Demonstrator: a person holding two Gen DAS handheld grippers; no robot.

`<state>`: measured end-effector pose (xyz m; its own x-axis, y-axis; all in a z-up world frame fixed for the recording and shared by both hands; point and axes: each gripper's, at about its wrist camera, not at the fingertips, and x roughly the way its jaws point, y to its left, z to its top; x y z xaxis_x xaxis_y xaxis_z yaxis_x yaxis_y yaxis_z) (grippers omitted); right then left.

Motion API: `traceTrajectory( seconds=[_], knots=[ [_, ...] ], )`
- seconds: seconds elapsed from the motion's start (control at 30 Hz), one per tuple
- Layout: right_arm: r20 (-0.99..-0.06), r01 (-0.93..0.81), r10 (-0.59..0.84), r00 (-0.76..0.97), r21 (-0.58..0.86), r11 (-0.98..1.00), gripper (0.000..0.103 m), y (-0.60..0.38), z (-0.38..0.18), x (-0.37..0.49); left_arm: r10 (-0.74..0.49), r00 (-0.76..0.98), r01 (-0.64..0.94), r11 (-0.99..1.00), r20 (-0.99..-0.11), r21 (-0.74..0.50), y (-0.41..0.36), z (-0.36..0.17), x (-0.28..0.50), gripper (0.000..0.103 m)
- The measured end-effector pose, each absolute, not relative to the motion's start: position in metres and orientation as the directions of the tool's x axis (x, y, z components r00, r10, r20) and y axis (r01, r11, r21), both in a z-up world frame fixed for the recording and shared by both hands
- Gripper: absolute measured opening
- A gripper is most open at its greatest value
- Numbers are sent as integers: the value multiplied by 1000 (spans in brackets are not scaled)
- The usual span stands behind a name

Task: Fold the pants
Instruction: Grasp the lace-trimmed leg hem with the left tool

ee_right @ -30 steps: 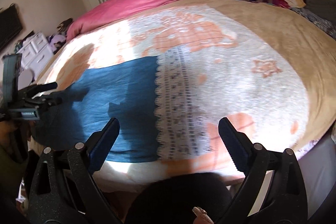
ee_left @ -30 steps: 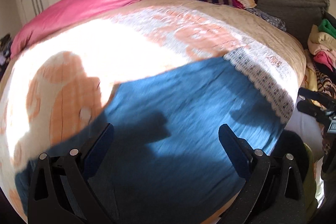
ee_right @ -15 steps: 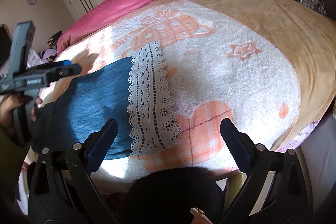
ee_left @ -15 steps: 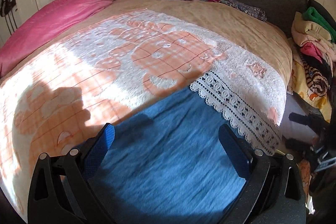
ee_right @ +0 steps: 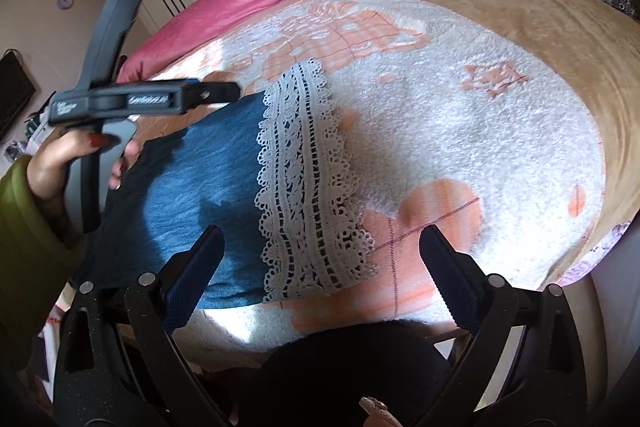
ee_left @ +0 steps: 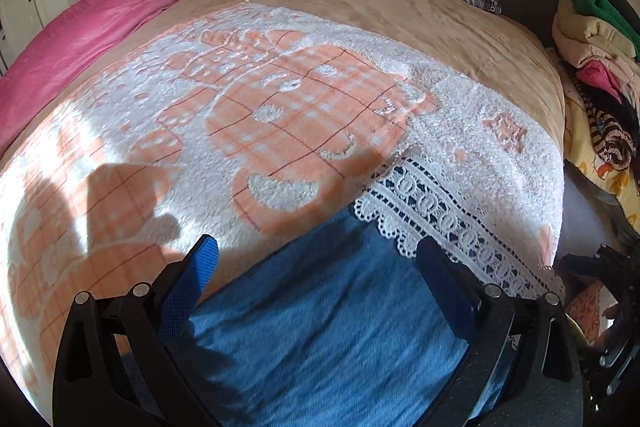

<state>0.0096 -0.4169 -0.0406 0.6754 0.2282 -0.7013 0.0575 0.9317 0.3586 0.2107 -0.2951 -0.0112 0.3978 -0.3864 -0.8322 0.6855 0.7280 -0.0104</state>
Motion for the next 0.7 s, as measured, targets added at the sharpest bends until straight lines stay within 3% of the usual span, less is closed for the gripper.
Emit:
traceTrajectory(
  seconds=[0.3,0.37,0.4,0.53,0.6,0.7],
  knots=[
    [-715,59,241,656,367,928,92,-415,-48,20,-447,286,732,673,-848,-108,-315,-28,237,97],
    [-716,57,245,653,369,928,92,-414,-49,23,-466,253,746,652,-848,-135,-318,-32,238,86],
    [-718,57,248,650,371,927,92,-414,-50,24,-477,235,750,643,-847,-153,-318,-35,238,72],
    [-722,51,253,644,371,927,92,-410,-53,28,-517,175,737,633,-838,-237,-317,-47,240,61],
    [-724,53,252,642,369,928,92,-410,-54,29,-532,165,729,633,-831,-260,-316,-50,242,61],
    [-721,50,255,644,373,927,92,-408,-54,30,-553,142,731,618,-821,-290,-317,-51,241,47]
  ],
)
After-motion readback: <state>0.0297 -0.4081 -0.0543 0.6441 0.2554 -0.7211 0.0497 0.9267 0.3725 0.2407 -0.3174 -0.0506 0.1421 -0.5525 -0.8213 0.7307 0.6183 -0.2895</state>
